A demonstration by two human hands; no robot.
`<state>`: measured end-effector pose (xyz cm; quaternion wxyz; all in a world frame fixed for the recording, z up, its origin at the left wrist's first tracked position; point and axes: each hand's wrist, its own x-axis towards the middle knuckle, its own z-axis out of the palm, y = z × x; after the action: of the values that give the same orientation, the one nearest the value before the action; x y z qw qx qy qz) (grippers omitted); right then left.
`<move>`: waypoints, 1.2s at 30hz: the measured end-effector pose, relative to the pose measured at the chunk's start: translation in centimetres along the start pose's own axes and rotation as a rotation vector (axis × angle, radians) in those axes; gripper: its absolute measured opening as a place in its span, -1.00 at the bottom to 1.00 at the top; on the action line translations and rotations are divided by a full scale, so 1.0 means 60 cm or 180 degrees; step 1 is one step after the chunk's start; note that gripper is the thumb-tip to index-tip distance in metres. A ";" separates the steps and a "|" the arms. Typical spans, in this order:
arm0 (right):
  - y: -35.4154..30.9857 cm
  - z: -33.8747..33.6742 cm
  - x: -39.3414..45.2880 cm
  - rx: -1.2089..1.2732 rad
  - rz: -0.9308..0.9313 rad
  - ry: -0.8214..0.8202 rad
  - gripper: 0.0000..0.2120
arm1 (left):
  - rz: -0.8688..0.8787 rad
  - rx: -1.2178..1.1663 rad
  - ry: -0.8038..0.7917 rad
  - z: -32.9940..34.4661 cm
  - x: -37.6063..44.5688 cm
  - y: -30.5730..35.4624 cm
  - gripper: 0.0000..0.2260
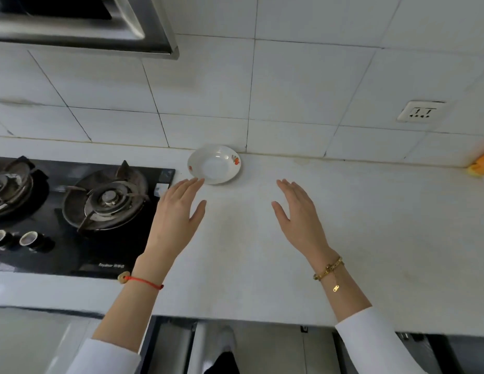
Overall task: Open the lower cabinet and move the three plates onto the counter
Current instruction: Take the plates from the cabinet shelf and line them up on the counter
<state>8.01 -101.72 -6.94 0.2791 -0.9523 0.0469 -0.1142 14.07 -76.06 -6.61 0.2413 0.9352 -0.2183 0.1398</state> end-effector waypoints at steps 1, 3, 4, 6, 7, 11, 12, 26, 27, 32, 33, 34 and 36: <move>0.003 -0.011 -0.025 0.0017 0.0001 -0.0004 -0.54 | -0.0006 0.0020 0.0013 -0.004 -0.022 0.016 -0.60; 0.009 -0.033 -0.075 0.0050 0.0003 -0.0015 -0.54 | -0.0003 0.0066 0.0030 -0.012 -0.067 0.049 -0.61; 0.012 -0.044 -0.101 0.0066 0.0012 -0.0023 -0.54 | -0.0002 0.0098 0.0035 -0.015 -0.091 0.066 -0.61; 0.020 -0.065 -0.153 0.0102 0.0038 -0.0027 -0.54 | -0.0053 0.0119 0.0049 -0.021 -0.141 0.098 -0.62; 0.024 -0.074 -0.179 0.0115 0.0034 -0.0020 -0.54 | -0.0117 0.0079 0.0064 -0.025 -0.166 0.114 -0.62; 0.041 -0.106 -0.271 0.0123 0.0011 -0.0028 -0.54 | -0.0354 -0.0068 0.0147 -0.040 -0.261 0.171 -0.62; 0.044 -0.112 -0.292 0.0120 0.0009 -0.0040 -0.54 | -0.0405 -0.0095 0.0161 -0.045 -0.283 0.183 -0.62; 0.053 -0.131 -0.500 0.0062 0.0132 -0.0089 -0.55 | -0.0776 -0.0291 0.0099 -0.093 -0.482 0.272 -0.62; 0.052 -0.129 -0.511 0.0054 0.0137 -0.0078 -0.56 | -0.0757 -0.0289 0.0081 -0.096 -0.493 0.273 -0.62; 0.038 -0.117 -0.574 0.0067 0.0171 0.0014 -0.57 | -0.0707 -0.0289 -0.0052 -0.109 -0.545 0.270 -0.64; 0.033 -0.116 -0.585 0.0063 0.0196 0.0026 -0.58 | -0.0698 -0.0290 -0.0082 -0.112 -0.555 0.270 -0.64; 0.030 -0.114 -0.596 0.0053 0.0220 0.0034 -0.58 | -0.0692 -0.0287 -0.0106 -0.114 -0.564 0.269 -0.64; 0.025 -0.110 -0.617 0.0010 0.0243 0.0035 -0.58 | -0.0691 -0.0288 -0.0146 -0.116 -0.581 0.267 -0.65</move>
<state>-29.52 -100.77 -9.41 0.2844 -0.9487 0.0846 -0.1088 -24.81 -73.25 -7.28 0.2920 0.9444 -0.1273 0.0814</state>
